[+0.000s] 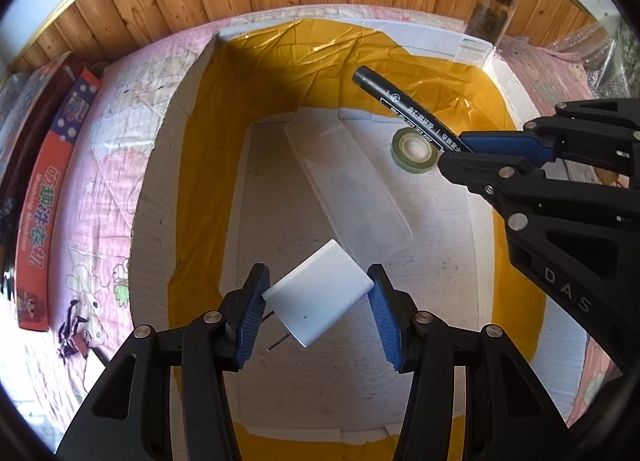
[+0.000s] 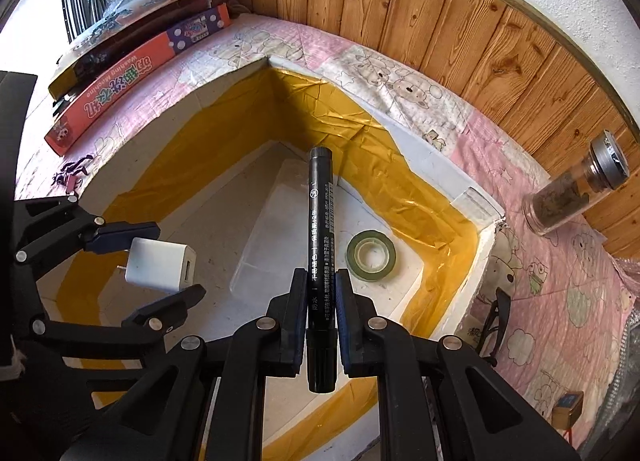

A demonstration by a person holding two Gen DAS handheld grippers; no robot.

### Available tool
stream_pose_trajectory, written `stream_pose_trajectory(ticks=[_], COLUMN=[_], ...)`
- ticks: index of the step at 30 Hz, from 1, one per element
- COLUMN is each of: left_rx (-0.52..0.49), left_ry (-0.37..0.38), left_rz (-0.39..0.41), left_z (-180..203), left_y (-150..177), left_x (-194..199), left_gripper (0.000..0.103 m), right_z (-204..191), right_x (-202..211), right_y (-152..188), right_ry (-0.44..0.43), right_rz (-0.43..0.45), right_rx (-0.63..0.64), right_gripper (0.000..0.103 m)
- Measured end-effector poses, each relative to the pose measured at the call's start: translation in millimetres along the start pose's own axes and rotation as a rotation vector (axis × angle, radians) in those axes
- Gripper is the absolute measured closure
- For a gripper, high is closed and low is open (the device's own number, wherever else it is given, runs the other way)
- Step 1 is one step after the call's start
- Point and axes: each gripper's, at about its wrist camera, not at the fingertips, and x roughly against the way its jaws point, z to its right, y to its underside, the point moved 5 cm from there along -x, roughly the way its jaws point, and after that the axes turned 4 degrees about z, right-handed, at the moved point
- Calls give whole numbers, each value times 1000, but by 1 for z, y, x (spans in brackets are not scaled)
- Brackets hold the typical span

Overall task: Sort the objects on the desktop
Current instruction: 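Carry the charger and marker with both tools into the yellow-lined cardboard box, then open both tools, dropping the white charger and black marker inside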

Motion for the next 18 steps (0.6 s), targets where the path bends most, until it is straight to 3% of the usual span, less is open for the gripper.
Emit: stream_pose_trajectory(ticks=[10, 18], left_rx=[19, 42], left_ry=[-9, -5], left_rz=[-34, -42], left_z=[-2, -8], left_y=[1, 1], left_x=[-4, -4], left_gripper=[50, 49], right_z=[6, 7], right_x=[-33, -43], right_y=[-1, 1], right_ry=[1, 17], right_rz=[-125, -161], right_rx=[-7, -15], right_gripper=[88, 87])
